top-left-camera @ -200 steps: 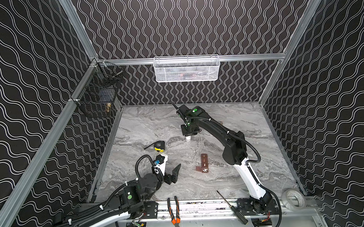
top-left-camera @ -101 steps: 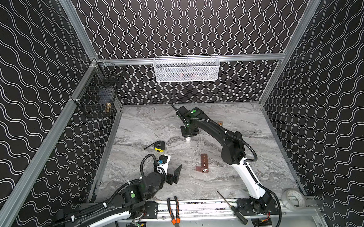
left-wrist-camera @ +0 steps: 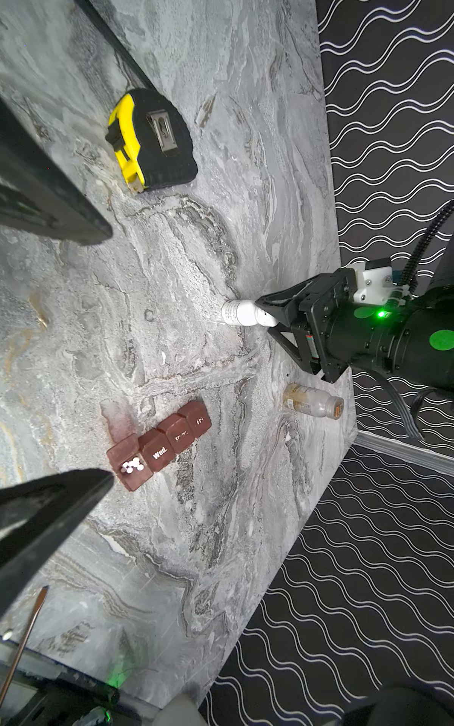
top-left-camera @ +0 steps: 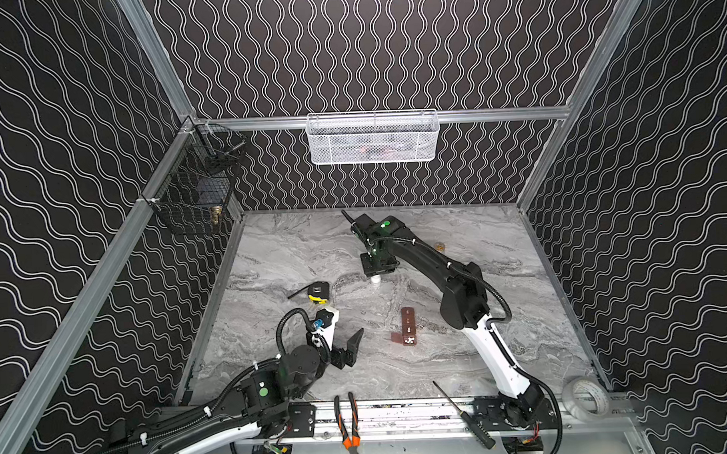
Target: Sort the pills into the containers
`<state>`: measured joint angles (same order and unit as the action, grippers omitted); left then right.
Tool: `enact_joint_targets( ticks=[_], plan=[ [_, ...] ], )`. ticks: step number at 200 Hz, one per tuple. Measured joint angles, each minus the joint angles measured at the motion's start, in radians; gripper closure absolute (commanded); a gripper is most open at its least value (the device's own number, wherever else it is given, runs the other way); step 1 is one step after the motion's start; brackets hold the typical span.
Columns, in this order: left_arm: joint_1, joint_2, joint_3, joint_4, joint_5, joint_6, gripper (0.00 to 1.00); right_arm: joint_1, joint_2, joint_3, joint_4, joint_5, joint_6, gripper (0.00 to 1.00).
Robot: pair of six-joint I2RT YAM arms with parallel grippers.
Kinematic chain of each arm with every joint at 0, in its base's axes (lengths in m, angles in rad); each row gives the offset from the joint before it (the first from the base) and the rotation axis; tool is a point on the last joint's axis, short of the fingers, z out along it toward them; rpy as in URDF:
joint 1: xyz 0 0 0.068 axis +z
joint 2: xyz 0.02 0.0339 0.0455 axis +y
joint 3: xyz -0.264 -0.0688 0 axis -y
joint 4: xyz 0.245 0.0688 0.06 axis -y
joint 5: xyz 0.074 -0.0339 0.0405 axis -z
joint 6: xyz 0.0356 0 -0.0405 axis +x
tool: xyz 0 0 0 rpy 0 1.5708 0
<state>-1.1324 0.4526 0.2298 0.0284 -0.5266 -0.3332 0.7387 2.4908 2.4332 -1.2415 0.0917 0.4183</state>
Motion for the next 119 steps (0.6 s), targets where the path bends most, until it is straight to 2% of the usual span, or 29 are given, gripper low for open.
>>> enact_joint_targets(
  ticks=[41,84,97,113,119],
  plan=[
    [0.0,-0.002,0.001,-0.012,0.005,-0.003,0.09,0.0,-0.008,0.002,-0.001,0.002,0.0,0.35],
    [0.0,0.022,0.051,-0.065,0.013,-0.013,0.11,0.006,-0.132,0.04,-0.008,0.002,0.009,0.33],
    [0.0,0.056,0.074,-0.084,0.02,-0.028,0.12,0.007,-0.24,-0.032,0.007,0.009,0.013,0.36],
    [0.0,0.121,0.104,-0.103,0.03,-0.043,0.14,0.007,-0.429,-0.227,0.055,0.024,0.019,0.4],
    [0.0,0.152,0.116,-0.108,0.035,-0.054,0.17,0.006,-0.495,-0.306,0.074,0.027,0.021,0.42]
  ],
)
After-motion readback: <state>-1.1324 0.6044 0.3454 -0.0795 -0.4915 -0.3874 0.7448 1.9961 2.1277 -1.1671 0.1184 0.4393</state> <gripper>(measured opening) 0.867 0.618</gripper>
